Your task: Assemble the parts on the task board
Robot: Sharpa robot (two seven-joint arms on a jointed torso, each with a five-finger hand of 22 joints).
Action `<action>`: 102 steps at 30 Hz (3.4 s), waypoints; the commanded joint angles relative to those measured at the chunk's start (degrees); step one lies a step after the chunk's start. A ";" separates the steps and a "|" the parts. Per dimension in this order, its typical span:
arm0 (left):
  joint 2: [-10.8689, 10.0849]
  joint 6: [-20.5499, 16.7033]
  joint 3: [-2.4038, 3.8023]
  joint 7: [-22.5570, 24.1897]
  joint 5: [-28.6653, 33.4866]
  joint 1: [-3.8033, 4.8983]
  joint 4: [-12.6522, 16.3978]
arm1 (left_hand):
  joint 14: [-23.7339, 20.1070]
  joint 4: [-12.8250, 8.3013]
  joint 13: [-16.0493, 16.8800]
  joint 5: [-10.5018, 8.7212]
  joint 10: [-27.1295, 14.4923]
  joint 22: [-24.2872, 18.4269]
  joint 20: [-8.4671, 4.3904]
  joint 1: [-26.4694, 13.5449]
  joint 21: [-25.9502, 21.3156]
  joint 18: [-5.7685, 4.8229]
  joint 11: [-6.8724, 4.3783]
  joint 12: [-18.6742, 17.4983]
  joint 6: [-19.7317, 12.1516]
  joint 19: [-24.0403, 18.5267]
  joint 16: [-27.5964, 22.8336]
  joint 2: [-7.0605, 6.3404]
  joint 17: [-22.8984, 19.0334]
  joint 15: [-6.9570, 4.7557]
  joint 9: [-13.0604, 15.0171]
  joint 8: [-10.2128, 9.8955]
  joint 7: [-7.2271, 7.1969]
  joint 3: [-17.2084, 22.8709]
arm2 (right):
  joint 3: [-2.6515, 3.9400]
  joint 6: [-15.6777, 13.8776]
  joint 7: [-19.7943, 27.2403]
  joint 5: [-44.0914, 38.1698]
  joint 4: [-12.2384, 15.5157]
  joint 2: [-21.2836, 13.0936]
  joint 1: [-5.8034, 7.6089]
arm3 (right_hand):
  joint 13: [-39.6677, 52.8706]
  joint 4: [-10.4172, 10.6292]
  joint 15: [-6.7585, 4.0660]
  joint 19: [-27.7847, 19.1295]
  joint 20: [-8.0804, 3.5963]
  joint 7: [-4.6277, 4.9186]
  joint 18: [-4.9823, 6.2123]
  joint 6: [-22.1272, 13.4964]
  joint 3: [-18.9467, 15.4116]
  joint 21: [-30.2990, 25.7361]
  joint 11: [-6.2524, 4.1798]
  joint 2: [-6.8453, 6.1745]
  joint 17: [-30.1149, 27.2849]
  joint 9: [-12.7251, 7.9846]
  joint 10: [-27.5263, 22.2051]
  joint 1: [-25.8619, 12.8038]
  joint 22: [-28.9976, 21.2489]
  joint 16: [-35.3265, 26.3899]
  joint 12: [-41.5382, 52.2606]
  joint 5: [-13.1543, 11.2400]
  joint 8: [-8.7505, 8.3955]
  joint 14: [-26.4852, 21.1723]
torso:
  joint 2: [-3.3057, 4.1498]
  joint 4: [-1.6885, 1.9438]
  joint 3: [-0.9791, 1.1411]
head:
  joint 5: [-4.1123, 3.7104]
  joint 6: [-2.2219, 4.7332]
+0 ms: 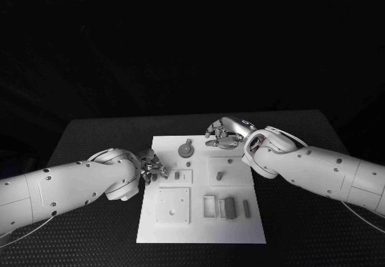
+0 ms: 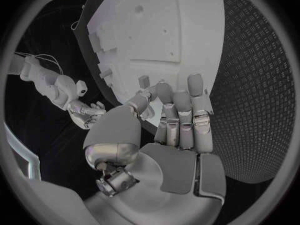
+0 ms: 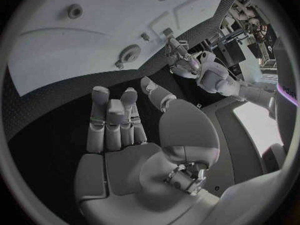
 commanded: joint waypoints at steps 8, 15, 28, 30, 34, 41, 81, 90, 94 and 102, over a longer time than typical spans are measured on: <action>0.46 1.92 -0.06 -0.54 -2.21 -0.39 -0.23 | 0.47 0.30 -0.06 0.14 0.25 1.33 0.07 -0.46 0.30 -0.84 -0.05 0.09 6.67 0.28 0.38 0.16 -0.04 -0.07 0.01 0.23 -1.11 0.02 | 0.02 0.75 0.15 -0.04 0.13 -0.05 -0.02 | 0.02 0.31 -0.11 -0.12 -0.38 0.42 0.86 0.13 -0.01 -0.26 -0.18 -0.13 0.08 0.09 -0.40 -0.48 0.80 -0.29 -0.06 0.22 -0.20 0.31 | -0.03 0.00 0.06 | 0.01 -0.01; 0.72 2.09 -0.06 -0.75 -3.08 -0.54 -0.51 | 0.42 0.30 -0.05 0.14 0.20 1.32 0.07 -0.49 0.31 -0.84 -0.04 0.06 6.65 0.21 0.36 0.03 -0.04 -0.07 -0.02 0.20 -1.11 0.03 | 0.02 0.78 0.26 0.95 0.14 0.04 -0.02 | 0.02 0.33 -0.10 -0.14 -0.38 0.42 0.86 0.13 -0.01 -0.27 -0.18 -0.15 0.09 0.10 -0.41 -0.49 0.80 -0.30 -0.06 0.22 -0.21 0.30 | -0.01 -0.02 0.12 | 0.12 -0.16; 1.30 4.16 -0.05 -0.62 -3.85 -0.65 -0.84 | 0.46 0.55 0.20 -1.40 0.32 1.34 -0.03 -0.37 0.62 -0.83 -0.16 0.22 7.06 0.21 0.57 -0.93 0.12 -0.13 -0.13 0.35 -1.24 -0.04 | 0.02 1.21 0.39 0.95 0.07 0.10 -0.02 | 0.02 0.35 -0.10 -0.15 -0.39 0.42 0.86 0.13 0.02 -0.28 -0.18 -0.14 0.09 0.12 -0.41 -0.48 0.80 -0.31 -0.06 0.23 -0.22 0.29 | 0.01 -0.04 0.05 | 0.05 -0.19; 1.34 4.38 -0.05 -0.62 -4.29 -0.65 -0.83 | 0.57 0.58 0.30 -1.65 0.42 1.35 -0.09 -0.30 0.75 -0.83 -0.24 0.31 7.20 0.33 0.66 -1.10 0.16 -0.19 -0.15 0.39 -1.31 -0.09 | 0.02 1.26 0.38 0.95 0.07 0.06 -0.02 | 0.02 0.35 -0.10 -0.15 -0.39 0.42 0.86 0.14 0.02 -0.28 -0.18 -0.14 0.09 0.12 -0.41 -0.48 0.80 -0.31 -0.06 0.23 -0.22 0.29 | 0.00 -0.03 0.02 | 0.04 -0.10; 1.31 5.10 -0.05 -0.70 -4.59 -0.66 -0.75 | 0.66 0.68 0.40 -1.80 0.49 1.35 -0.14 -0.25 0.86 -0.84 -0.29 0.39 7.34 0.41 0.74 -1.20 0.20 -0.25 -0.17 0.42 -1.37 -0.11 | 0.02 1.23 0.43 1.05 0.08 0.14 -0.02 | 0.02 0.36 -0.11 -0.16 -0.39 0.42 0.86 0.15 0.02 -0.29 -0.18 -0.14 0.10 0.13 -0.41 -0.48 0.81 -0.31 -0.06 0.22 -0.22 0.29 | -0.02 0.00 0.02 | 0.13 -0.10; 1.21 5.80 -0.06 -1.17 -5.10 -0.70 -0.55 | 0.86 0.88 0.59 -1.91 0.68 1.38 -0.26 -0.21 1.12 -0.83 -0.42 0.57 7.62 0.62 0.90 -1.29 0.27 -0.36 -0.20 0.49 -1.49 -0.20 | 0.02 1.54 0.60 1.16 0.08 0.13 -0.02 | 0.02 0.38 -0.10 -0.16 -0.39 0.42 0.86 0.13 0.02 -0.29 -0.17 -0.14 0.10 0.14 -0.41 -0.50 0.81 -0.32 -0.06 0.22 -0.24 0.29 | 0.00 0.01 0.01 | 0.11 -0.03; 1.06 5.54 -0.04 -1.93 -6.76 -0.71 -1.28 | 1.45 1.67 1.03 -2.25 1.09 1.38 -0.59 -0.53 1.90 -0.84 -0.73 0.78 8.10 0.91 1.15 0.00 0.32 -0.70 -0.29 0.62 -1.78 -0.38 | 0.02 1.65 0.74 1.23 -0.34 0.31 -0.03 | 0.01 0.35 -0.08 -0.29 -0.37 0.45 0.86 0.05 0.03 -0.36 -0.15 -0.22 0.12 0.21 -0.51 -0.47 0.81 -0.41 -0.10 0.22 -0.34 0.19 | -0.02 0.04 -0.09 | 0.04 0.02; 1.14 6.48 -0.04 -1.97 -6.63 -0.71 -1.16 | 1.44 1.47 1.09 -2.10 1.09 1.39 -0.61 -0.42 2.00 -0.84 -0.74 0.79 8.12 0.84 1.19 0.15 0.34 -0.68 -0.29 0.63 -1.80 -0.34 | 0.02 1.63 0.68 1.24 -0.33 0.31 -0.03 | 0.01 0.35 -0.07 -0.31 -0.36 0.46 0.86 0.04 0.03 -0.37 -0.14 -0.20 0.12 0.22 -0.53 -0.48 0.81 -0.42 -0.11 0.22 -0.36 0.16 | 0.03 0.00 -0.04 | 0.05 -0.12; 1.23 6.62 -0.04 -2.13 -6.72 -0.71 -1.14 | 1.44 1.35 1.13 -1.95 1.09 1.40 -0.60 -0.38 2.05 -0.84 -0.74 0.80 8.14 0.81 1.21 0.18 0.36 -0.67 -0.30 0.63 -1.80 -0.33 | 0.02 1.61 0.65 1.23 -0.30 0.13 -0.03 | 0.01 0.36 -0.06 -0.32 -0.36 0.46 0.86 0.04 0.03 -0.38 -0.13 -0.20 0.12 0.23 -0.54 -0.48 0.81 -0.43 -0.11 0.22 -0.37 0.16 | 0.00 0.02 0.00 | 0.10 -0.25; 1.22 6.88 -0.04 -2.34 -6.94 -0.71 -1.10 | 1.50 1.07 1.23 -1.79 1.18 1.42 -0.63 -0.28 2.24 -0.84 -0.78 0.89 8.25 0.82 1.33 0.31 0.42 -0.65 -0.28 0.69 -1.84 -0.33 | 0.02 1.64 0.65 1.23 -0.30 0.14 -0.03 | 0.01 0.35 -0.06 -0.33 -0.35 0.46 0.86 0.05 0.03 -0.38 -0.13 -0.21 0.13 0.25 -0.54 -0.48 0.81 -0.43 -0.11 0.22 -0.37 0.15 | 0.00 -0.03 0.03 | 0.05 -0.24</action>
